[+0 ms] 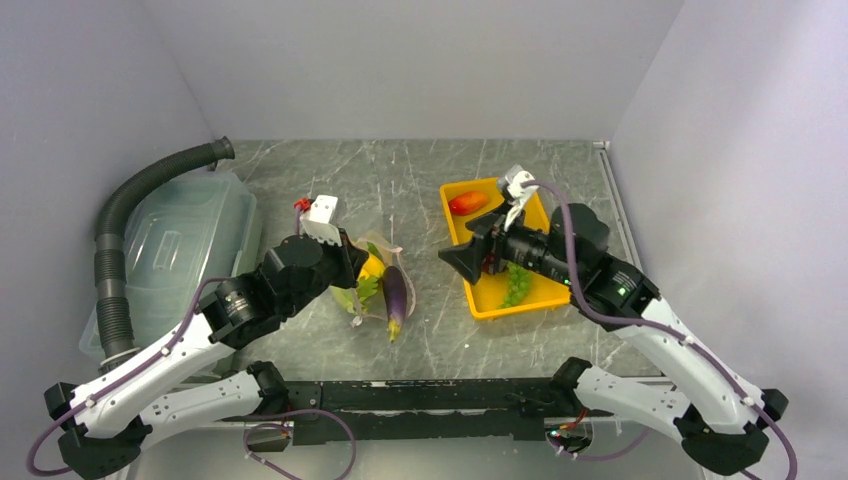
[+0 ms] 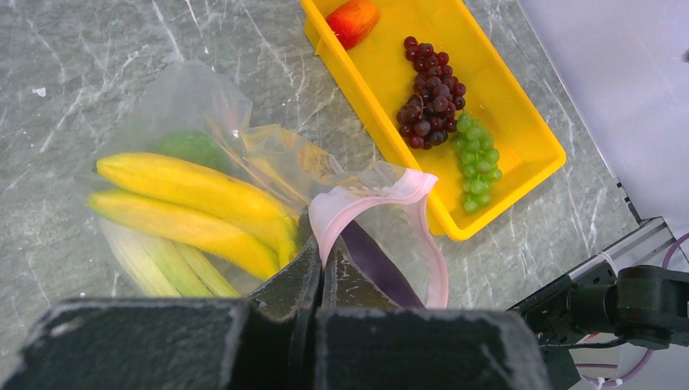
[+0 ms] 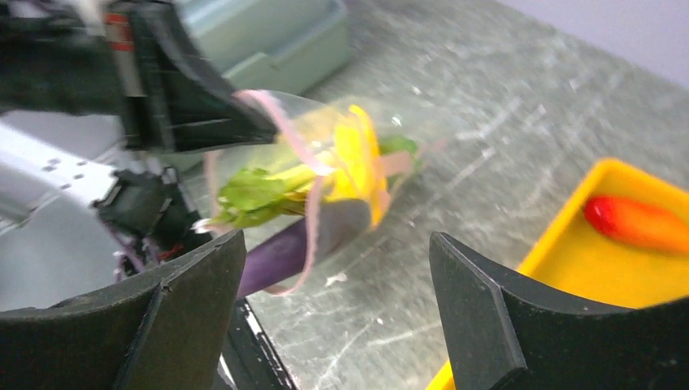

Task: Place the food in the zip-top bag and seal the zipper
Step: Place the fake vegetable in the zipper food storage bag.

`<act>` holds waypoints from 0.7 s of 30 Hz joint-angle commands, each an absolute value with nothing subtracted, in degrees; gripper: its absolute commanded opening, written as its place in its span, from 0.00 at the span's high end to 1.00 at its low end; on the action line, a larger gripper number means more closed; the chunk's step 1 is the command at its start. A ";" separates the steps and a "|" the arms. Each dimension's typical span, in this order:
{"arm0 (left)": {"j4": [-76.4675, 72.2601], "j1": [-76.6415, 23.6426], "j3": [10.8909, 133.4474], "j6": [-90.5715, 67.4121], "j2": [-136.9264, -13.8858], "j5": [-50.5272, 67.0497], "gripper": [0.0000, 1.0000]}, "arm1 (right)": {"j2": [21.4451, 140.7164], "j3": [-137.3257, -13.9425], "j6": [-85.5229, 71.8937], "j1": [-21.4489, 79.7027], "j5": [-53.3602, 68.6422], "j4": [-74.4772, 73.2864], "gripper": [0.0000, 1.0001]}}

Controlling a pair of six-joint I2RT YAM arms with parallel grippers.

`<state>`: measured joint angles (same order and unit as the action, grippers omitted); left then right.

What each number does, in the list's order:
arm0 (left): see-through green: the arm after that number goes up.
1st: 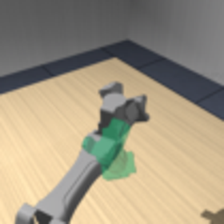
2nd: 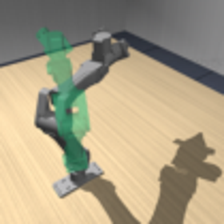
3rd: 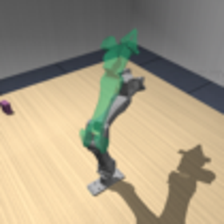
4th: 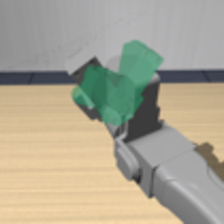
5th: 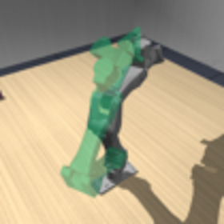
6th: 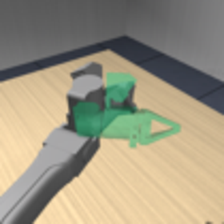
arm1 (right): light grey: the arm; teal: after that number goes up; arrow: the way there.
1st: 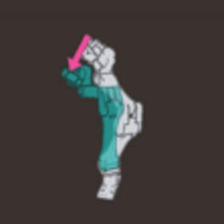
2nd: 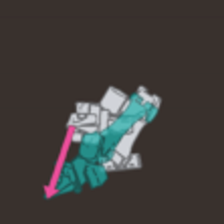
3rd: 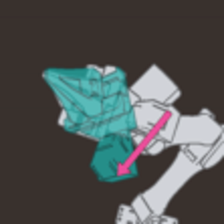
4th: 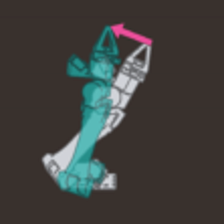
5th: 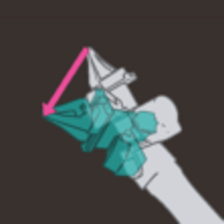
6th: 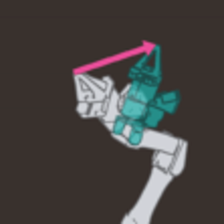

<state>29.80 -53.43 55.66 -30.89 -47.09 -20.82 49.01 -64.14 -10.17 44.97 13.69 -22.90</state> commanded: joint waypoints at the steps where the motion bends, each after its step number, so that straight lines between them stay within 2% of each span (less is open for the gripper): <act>1: 27.00 -53.27 58.57 -31.55 -47.06 -21.64 1.00 | 51.46 -66.95 -14.17 47.13 -2.64 -29.65 0.15; 6: 28.29 -53.32 59.13 -32.53 -47.74 -23.92 1.00 | 52.58 -69.30 -15.51 54.04 -9.57 -32.42 0.18; 14: 28.64 -53.27 58.65 -34.11 -47.93 -26.57 1.00 | 60.02 -77.10 -20.71 71.13 -24.56 -40.24 0.23; 21: 28.58 -53.26 58.22 -35.32 -47.44 -28.07 1.00 | 68.69 -83.26 -26.71 79.38 -29.90 -47.07 0.30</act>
<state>30.65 -53.43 56.38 -33.56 -48.25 -25.47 65.54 -79.18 -22.04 76.12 -23.03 -41.60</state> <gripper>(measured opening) 0.011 0.719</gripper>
